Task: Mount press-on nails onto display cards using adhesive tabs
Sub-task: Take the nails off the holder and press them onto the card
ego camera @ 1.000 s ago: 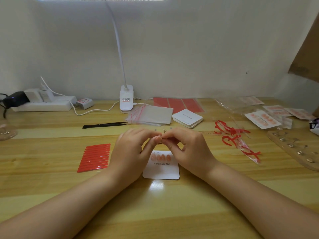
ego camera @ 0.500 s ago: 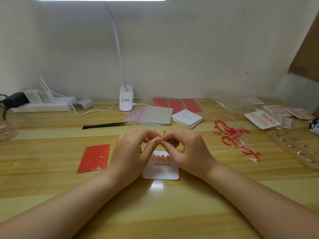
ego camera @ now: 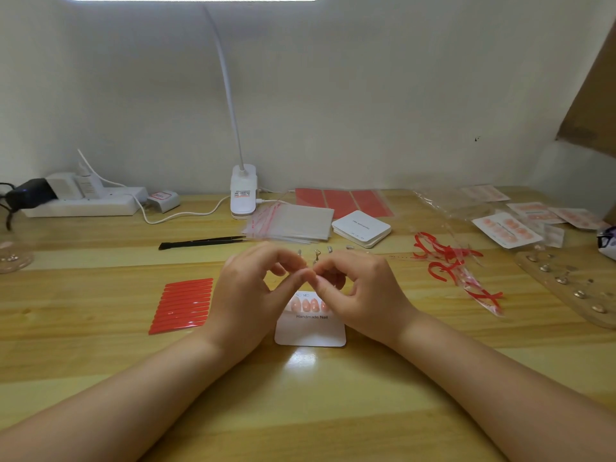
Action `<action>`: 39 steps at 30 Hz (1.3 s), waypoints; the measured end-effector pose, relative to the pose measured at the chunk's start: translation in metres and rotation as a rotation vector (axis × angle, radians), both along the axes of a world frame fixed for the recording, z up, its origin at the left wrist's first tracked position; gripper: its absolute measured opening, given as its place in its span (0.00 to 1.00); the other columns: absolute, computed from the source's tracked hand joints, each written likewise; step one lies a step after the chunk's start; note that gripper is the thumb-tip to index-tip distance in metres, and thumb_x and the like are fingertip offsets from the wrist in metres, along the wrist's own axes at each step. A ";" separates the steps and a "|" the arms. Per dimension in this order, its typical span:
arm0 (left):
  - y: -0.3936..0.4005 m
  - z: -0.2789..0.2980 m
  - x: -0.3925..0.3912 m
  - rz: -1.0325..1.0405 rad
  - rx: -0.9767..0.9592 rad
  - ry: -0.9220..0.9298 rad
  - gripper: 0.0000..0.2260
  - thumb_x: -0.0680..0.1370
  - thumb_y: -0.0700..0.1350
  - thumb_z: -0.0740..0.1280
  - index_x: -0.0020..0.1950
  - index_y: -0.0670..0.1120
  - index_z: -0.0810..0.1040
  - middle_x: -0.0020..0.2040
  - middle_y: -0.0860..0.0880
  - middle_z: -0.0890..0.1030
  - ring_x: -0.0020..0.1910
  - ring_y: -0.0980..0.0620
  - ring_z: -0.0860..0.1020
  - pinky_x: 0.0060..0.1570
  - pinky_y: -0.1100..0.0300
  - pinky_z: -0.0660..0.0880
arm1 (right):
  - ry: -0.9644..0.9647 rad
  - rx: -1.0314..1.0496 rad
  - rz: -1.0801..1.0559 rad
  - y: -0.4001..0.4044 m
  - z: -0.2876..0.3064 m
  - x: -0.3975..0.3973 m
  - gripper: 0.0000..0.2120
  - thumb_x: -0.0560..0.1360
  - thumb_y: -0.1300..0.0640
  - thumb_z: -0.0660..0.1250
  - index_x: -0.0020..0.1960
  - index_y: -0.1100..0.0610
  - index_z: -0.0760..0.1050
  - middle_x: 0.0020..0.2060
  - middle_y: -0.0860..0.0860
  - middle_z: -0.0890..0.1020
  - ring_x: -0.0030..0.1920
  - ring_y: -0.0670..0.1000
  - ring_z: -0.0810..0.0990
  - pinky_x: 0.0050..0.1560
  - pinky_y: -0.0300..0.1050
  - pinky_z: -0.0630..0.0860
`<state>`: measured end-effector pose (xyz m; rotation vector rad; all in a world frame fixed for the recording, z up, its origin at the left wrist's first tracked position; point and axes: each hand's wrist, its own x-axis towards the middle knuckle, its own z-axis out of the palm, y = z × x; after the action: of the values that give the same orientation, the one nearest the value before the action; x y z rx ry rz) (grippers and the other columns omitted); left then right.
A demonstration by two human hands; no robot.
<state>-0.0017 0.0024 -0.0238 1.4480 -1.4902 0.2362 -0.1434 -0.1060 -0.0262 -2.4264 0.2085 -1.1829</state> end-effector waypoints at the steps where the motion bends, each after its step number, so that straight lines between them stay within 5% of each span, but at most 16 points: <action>1: 0.000 0.000 0.000 0.000 -0.018 -0.009 0.11 0.73 0.54 0.69 0.43 0.47 0.81 0.39 0.57 0.81 0.38 0.56 0.78 0.40 0.49 0.77 | 0.002 0.002 0.000 0.000 0.000 0.000 0.04 0.71 0.66 0.73 0.40 0.60 0.81 0.30 0.45 0.77 0.32 0.40 0.72 0.35 0.31 0.68; 14: 0.005 0.004 -0.007 0.056 0.087 0.009 0.13 0.73 0.56 0.64 0.46 0.48 0.81 0.42 0.56 0.81 0.39 0.54 0.79 0.40 0.46 0.76 | 0.018 0.047 -0.020 0.001 -0.001 0.000 0.03 0.71 0.65 0.72 0.40 0.60 0.80 0.30 0.46 0.78 0.33 0.43 0.74 0.36 0.30 0.68; 22: 0.003 0.003 -0.007 0.066 0.082 0.008 0.07 0.73 0.49 0.68 0.46 0.46 0.80 0.42 0.57 0.80 0.39 0.57 0.78 0.36 0.57 0.71 | 0.017 0.094 0.000 0.001 0.001 0.001 0.03 0.72 0.65 0.72 0.40 0.59 0.80 0.30 0.48 0.79 0.32 0.45 0.76 0.35 0.33 0.70; 39: 0.004 0.005 -0.002 0.000 0.053 -0.085 0.11 0.74 0.51 0.67 0.47 0.46 0.83 0.44 0.53 0.80 0.38 0.53 0.78 0.40 0.45 0.76 | 0.032 0.376 -0.013 0.001 0.000 -0.001 0.04 0.72 0.65 0.72 0.39 0.60 0.82 0.27 0.46 0.76 0.28 0.42 0.72 0.31 0.34 0.68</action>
<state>-0.0038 0.0064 -0.0193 1.4963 -1.5756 0.2630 -0.1445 -0.1048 -0.0264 -2.1177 0.4177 -1.0061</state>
